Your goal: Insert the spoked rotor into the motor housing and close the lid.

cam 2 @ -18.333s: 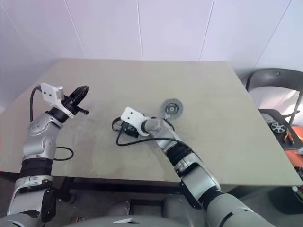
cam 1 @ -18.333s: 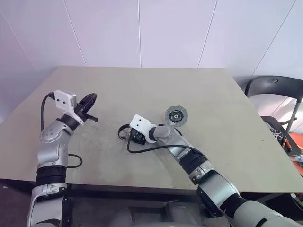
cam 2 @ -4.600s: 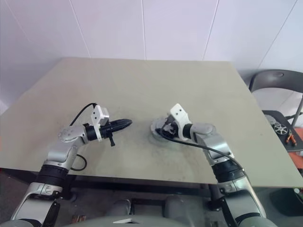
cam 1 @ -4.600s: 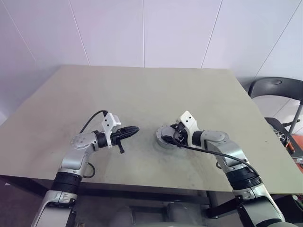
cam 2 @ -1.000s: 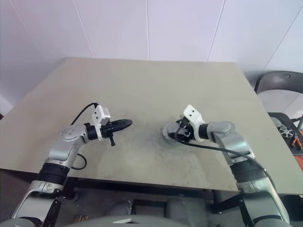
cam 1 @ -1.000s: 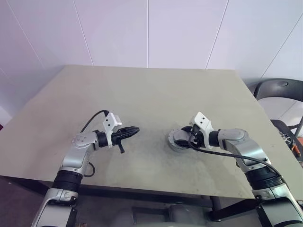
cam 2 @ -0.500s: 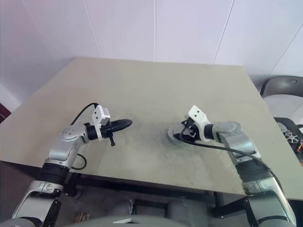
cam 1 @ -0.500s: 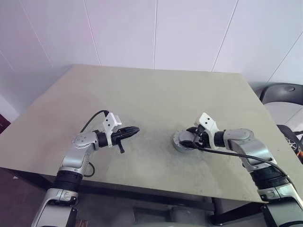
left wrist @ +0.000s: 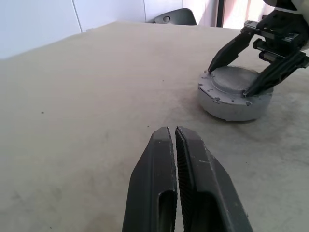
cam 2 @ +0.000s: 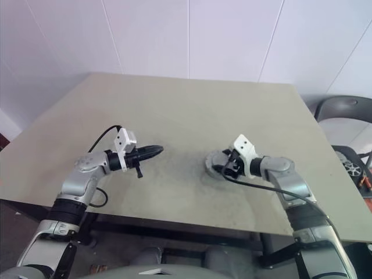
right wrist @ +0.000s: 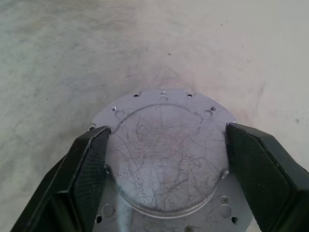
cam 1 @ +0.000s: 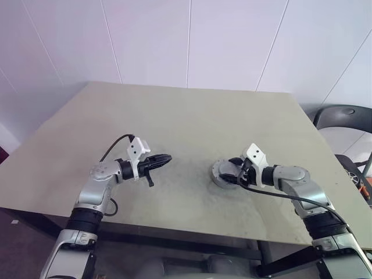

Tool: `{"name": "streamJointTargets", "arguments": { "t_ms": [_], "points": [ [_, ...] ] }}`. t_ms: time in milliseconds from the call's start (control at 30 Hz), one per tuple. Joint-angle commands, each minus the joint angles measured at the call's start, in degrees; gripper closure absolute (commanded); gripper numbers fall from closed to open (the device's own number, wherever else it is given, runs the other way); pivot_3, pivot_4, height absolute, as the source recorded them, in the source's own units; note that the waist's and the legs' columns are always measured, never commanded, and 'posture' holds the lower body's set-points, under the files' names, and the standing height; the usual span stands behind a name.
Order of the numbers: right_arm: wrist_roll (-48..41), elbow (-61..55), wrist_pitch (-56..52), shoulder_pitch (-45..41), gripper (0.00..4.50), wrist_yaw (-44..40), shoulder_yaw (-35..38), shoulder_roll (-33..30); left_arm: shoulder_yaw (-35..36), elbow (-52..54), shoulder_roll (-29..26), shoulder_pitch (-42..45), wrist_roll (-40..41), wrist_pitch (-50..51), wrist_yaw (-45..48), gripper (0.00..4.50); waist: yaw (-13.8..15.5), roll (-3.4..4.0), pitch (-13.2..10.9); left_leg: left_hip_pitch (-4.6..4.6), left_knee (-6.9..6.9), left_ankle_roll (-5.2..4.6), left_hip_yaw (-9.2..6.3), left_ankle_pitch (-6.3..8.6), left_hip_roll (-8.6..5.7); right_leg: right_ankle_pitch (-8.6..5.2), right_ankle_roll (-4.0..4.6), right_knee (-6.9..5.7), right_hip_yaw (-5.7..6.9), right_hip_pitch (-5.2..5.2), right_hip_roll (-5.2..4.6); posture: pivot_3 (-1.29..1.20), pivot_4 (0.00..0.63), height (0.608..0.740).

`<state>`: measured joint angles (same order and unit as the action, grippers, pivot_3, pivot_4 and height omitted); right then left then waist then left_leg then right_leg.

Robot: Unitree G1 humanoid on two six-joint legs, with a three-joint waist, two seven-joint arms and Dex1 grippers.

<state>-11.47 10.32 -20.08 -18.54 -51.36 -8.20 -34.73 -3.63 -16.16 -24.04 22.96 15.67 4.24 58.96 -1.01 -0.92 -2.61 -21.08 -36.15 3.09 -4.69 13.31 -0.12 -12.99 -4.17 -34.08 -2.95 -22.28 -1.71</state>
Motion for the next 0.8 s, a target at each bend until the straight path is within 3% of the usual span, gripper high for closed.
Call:
{"name": "streamJointTargets", "arguments": {
  "t_ms": [33,400,600,800],
  "points": [
    [3.6,4.1,-4.6,3.1,1.0,-0.3,-3.4,-1.3,0.7,-0.4,0.6,2.1,0.6,0.2,-0.5,4.26,0.0,-0.02,0.0,0.0,0.01,0.0,0.0,0.0,0.0,0.0,0.0,0.0,0.0,0.0,0.0,0.0,0.0,0.74],
    [1.7,0.5,-10.2,1.2,1.0,-3.5,-3.5,-1.5,-0.5,-7.0,6.4,8.4,0.7,0.1,-0.2,4.26,0.2,-0.08,0.1,-0.18,0.12,-0.28,-0.05,0.07,-0.06,0.01,-0.01,-0.09,0.0,0.0,0.03,0.0,0.0,0.74],
    [2.7,1.7,-10.1,-2.8,1.0,-2.8,-4.7,0.8,-1.9,-18.5,10.1,17.1,-1.0,-3.4,6.1,4.38,-0.1,-0.07,0.0,-0.18,0.09,-0.33,-0.06,0.08,-0.05,0.02,-0.03,-0.21,0.0,-0.09,0.12,0.0,0.0,0.74],
    [3.4,2.8,-10.2,-6.5,1.0,-3.0,-5.8,3.7,-4.7,-32.0,15.3,24.7,-6.3,-10.2,6.1,4.38,-1.9,-0.09,0.0,-0.11,0.04,-0.33,-0.03,0.08,-0.03,0.02,-0.04,-0.22,-0.01,-0.06,0.11,0.0,0.0,0.74]
  ]
}}
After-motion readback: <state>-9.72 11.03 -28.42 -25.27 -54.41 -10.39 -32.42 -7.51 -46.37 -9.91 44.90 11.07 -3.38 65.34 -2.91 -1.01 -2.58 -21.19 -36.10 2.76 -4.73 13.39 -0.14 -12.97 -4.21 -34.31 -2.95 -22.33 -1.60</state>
